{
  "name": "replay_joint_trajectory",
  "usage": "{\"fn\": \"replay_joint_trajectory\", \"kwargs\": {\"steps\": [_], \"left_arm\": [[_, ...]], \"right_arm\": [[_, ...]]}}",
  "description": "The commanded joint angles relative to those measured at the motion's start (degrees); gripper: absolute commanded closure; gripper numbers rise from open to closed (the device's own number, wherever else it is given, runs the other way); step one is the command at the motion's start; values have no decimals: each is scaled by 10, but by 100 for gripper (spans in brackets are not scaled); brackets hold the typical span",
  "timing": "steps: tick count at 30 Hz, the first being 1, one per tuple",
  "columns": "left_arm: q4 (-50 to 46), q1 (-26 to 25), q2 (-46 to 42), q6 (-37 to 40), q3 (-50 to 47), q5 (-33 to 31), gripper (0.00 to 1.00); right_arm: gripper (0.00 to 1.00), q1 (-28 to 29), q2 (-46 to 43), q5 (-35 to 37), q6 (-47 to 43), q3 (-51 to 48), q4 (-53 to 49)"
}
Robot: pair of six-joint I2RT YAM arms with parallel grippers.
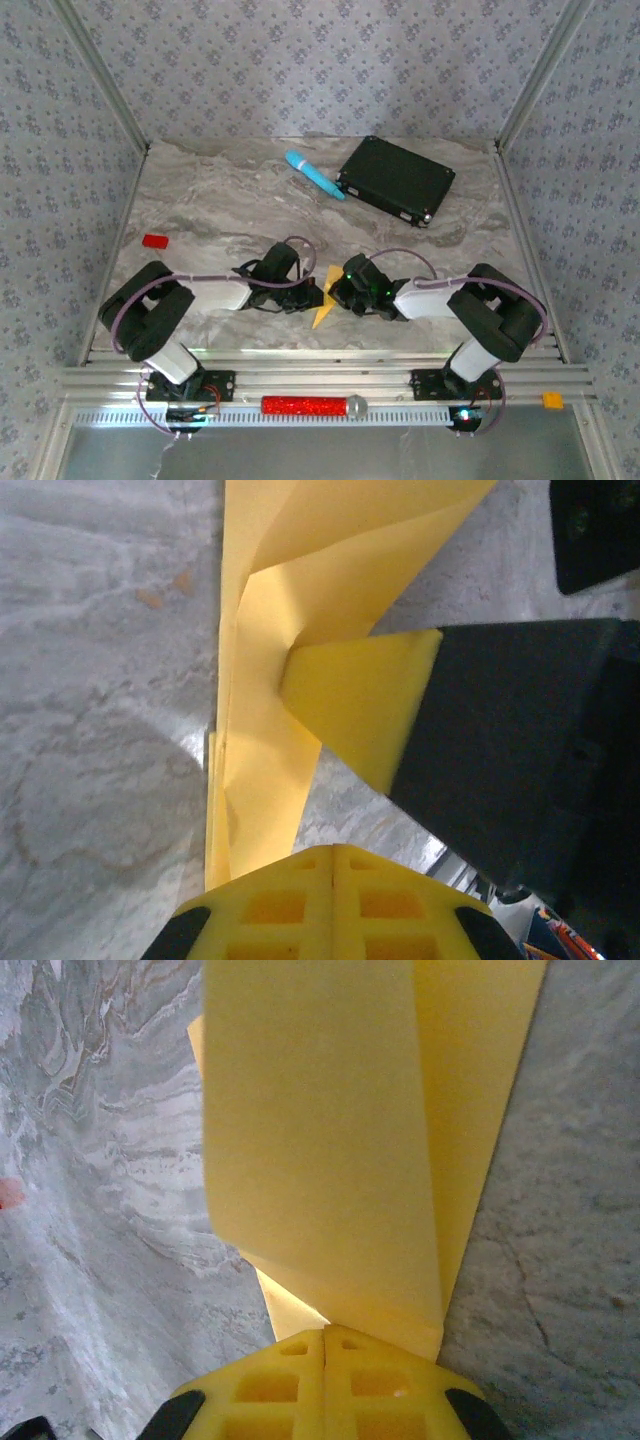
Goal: Fold a paper plane with a square sheet of paper (pick it up from the middle)
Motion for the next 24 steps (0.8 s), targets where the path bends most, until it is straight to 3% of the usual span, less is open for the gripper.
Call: {"fn": "replay_joint_trajectory", "kwargs": {"steps": [1, 14, 24], "left_arm": [[27, -5, 20, -2, 30, 29, 100], [-26, -19, 82, 8, 44, 16, 100], [-113, -36, 65, 63, -2, -13, 100]], "right_arm": [[100, 4, 14, 27, 20, -23, -60], [100, 4, 17, 27, 26, -30, -56], [100, -6, 12, 42, 12, -32, -108]]}}
